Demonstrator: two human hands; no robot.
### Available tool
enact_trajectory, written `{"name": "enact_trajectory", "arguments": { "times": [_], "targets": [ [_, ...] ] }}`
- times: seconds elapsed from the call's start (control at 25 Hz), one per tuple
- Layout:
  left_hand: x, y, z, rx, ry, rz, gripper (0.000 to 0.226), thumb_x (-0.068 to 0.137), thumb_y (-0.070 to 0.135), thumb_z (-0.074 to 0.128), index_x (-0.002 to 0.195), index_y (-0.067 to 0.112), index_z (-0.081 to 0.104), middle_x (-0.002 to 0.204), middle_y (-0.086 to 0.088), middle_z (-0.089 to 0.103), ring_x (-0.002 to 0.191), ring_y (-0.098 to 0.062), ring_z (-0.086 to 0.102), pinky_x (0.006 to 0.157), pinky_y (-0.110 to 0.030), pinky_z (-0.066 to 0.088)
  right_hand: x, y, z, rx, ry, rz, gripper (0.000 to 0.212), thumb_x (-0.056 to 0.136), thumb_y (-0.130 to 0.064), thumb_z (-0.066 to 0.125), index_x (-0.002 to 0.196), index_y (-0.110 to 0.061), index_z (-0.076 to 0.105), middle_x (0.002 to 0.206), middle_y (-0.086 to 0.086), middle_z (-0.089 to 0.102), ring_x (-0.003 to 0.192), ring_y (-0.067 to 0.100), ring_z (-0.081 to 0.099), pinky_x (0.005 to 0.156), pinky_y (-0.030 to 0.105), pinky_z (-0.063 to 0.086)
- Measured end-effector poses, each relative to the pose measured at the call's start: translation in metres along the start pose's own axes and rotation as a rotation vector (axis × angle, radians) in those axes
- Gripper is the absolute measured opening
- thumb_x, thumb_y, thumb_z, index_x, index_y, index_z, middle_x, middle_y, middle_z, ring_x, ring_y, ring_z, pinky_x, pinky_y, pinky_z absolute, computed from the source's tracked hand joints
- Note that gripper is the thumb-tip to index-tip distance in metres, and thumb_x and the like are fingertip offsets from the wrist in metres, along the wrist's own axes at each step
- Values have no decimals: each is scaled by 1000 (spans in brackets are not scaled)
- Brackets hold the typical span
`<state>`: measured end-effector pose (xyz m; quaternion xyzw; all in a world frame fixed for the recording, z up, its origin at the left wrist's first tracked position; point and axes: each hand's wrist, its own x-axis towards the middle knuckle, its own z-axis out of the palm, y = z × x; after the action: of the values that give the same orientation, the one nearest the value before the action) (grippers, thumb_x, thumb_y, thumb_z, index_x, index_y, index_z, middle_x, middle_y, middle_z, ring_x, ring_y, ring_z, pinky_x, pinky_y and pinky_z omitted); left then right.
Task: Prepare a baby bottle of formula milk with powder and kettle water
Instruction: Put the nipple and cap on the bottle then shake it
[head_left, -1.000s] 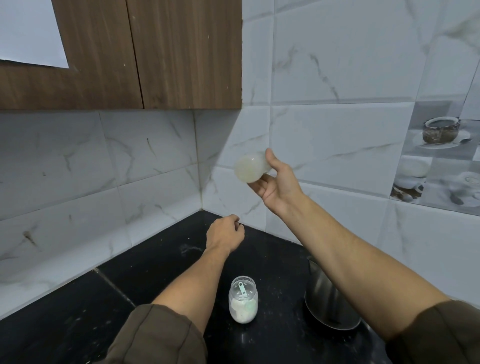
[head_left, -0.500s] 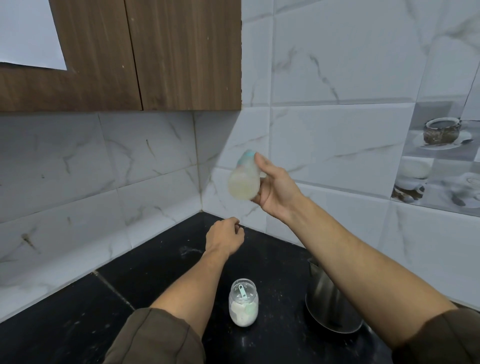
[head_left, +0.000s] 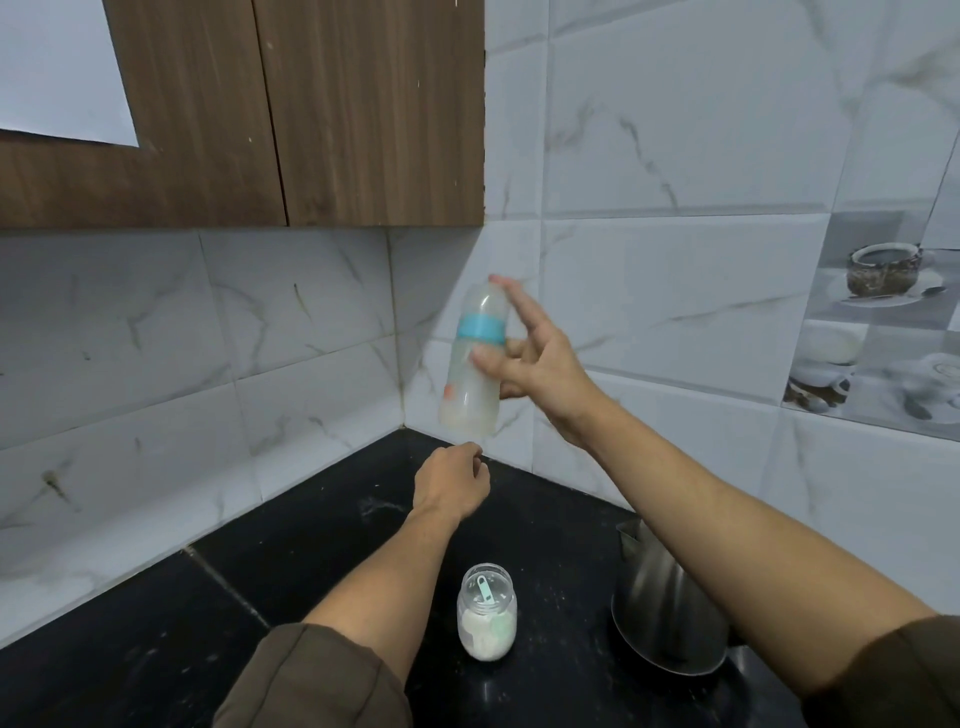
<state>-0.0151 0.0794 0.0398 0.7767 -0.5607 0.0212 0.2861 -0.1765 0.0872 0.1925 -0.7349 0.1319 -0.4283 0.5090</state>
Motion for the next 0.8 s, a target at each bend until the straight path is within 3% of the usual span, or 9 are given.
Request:
{"name": "enact_trajectory", "arguments": {
  "times": [0.04, 0.08, 0.24, 0.4, 0.44, 0.6, 0.64, 0.8],
  "targets": [
    [1, -1, 0, -8, 3, 1, 27, 100, 29, 54, 119, 20, 70, 109, 0, 75, 106, -24, 67, 84, -35, 52, -4, 0, -1, -63, -96, -14, 82, 93, -13, 77, 156, -44, 34, 117, 10, 75, 108, 28, 74, 86, 45, 62],
    [1, -1, 0, -4, 6, 3, 26, 100, 29, 54, 117, 19, 71, 107, 0, 75, 104, -24, 67, 82, -35, 52, -5, -3, -1, -43, -87, -33, 82, 93, -12, 77, 155, -44, 35, 119, 13, 75, 109, 29, 74, 89, 47, 62],
    [1, -4, -2, 29, 11, 9, 30, 100, 28, 52, 122, 19, 70, 110, -3, 75, 107, -26, 67, 83, -36, 51, 4, -14, 0, 202, 331, -102, 84, 95, -12, 75, 159, -41, 28, 124, 14, 71, 110, 28, 73, 84, 41, 63],
    [2, 1, -1, 18, 3, 13, 29, 101, 30, 53, 122, 20, 69, 111, -1, 75, 107, -25, 67, 84, -36, 51, -7, -3, 0, -51, 49, -78, 81, 93, -12, 77, 152, -47, 34, 120, 14, 72, 106, 26, 74, 89, 44, 63],
    [2, 2, 0, 16, 3, 17, 30, 100, 30, 52, 123, 20, 69, 112, -2, 75, 108, -26, 66, 85, -36, 52, -8, -2, 0, -33, 64, -78, 81, 92, -13, 78, 152, -47, 35, 118, 13, 74, 106, 27, 74, 89, 45, 63],
    [-1, 4, -1, 32, 9, 32, 31, 100, 29, 52, 124, 18, 70, 115, -5, 74, 111, -29, 65, 88, -38, 52, 4, -8, 2, 332, 473, -91, 84, 95, -16, 76, 159, -41, 28, 120, 7, 74, 109, 22, 74, 82, 39, 64],
    [-1, 3, 0, 35, 9, 30, 30, 100, 29, 52, 122, 18, 70, 114, -5, 74, 110, -28, 66, 87, -38, 51, 4, -8, 0, 309, 450, -84, 84, 95, -17, 76, 159, -42, 28, 123, 8, 73, 109, 22, 73, 81, 38, 63],
    [-2, 1, -2, 22, 12, 24, 22, 100, 28, 55, 111, 17, 71, 103, -2, 74, 102, -26, 67, 84, -38, 55, -13, 2, -6, -41, -39, -15, 82, 91, -16, 79, 152, -48, 36, 121, 13, 73, 105, 27, 75, 80, 39, 61]
  ]
}}
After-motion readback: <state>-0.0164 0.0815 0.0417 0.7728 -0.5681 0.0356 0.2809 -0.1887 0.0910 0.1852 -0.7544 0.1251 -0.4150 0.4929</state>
